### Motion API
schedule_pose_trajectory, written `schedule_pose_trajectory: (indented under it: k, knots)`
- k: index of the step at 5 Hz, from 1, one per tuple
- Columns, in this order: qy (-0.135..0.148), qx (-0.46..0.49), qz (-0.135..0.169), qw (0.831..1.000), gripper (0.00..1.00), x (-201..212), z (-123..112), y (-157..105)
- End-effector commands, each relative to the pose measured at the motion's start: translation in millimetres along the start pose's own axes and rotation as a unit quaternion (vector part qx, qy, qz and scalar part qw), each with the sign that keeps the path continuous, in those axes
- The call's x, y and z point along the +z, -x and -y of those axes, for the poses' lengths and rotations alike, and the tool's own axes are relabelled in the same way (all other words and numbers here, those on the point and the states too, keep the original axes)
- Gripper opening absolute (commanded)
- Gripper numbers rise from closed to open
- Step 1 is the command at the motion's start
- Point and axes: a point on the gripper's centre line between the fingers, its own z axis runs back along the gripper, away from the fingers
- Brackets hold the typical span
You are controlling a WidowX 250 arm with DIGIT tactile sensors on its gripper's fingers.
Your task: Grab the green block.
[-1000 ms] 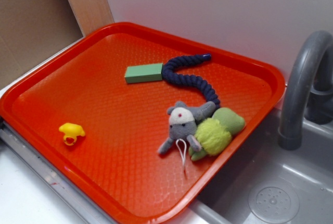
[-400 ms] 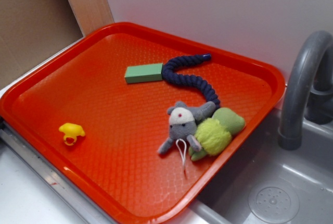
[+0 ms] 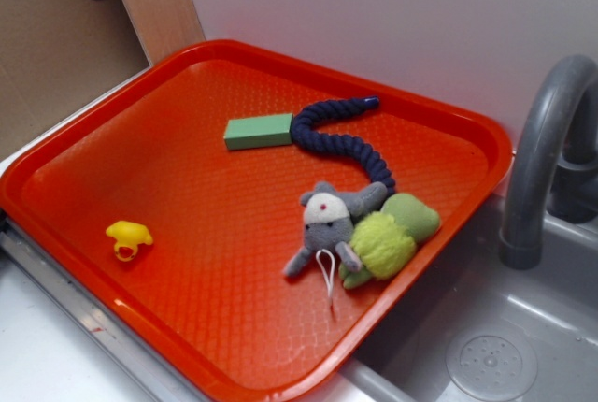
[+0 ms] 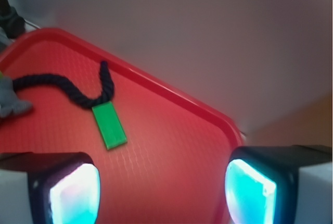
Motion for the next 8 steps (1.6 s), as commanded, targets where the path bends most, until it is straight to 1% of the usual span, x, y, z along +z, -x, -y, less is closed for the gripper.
schedule_pose_trajectory:
  k: [1, 2, 3, 4, 5, 7, 8]
  knots:
    - [0.083, -0.050, 0.006, 0.995, 1.00, -47.8, 17.4, -32.0]
    - [0.123, -0.091, -0.007, 0.988, 1.00, -68.4, 43.3, -29.6]
    - [0.160, -0.131, -0.014, 0.978, 1.00, -84.3, 63.0, -17.5]
    - [0.146, -0.142, -0.060, 0.977, 1.00, -98.7, 68.5, -5.0]
    - [0.144, -0.113, -0.081, 0.980, 1.00, -109.9, 62.3, 7.7]
    - [0.156, -0.118, -0.106, 0.975, 1.00, -130.7, 66.9, 14.5]
    - [0.164, -0.138, -0.118, 0.970, 1.00, -143.0, 72.8, 16.1]
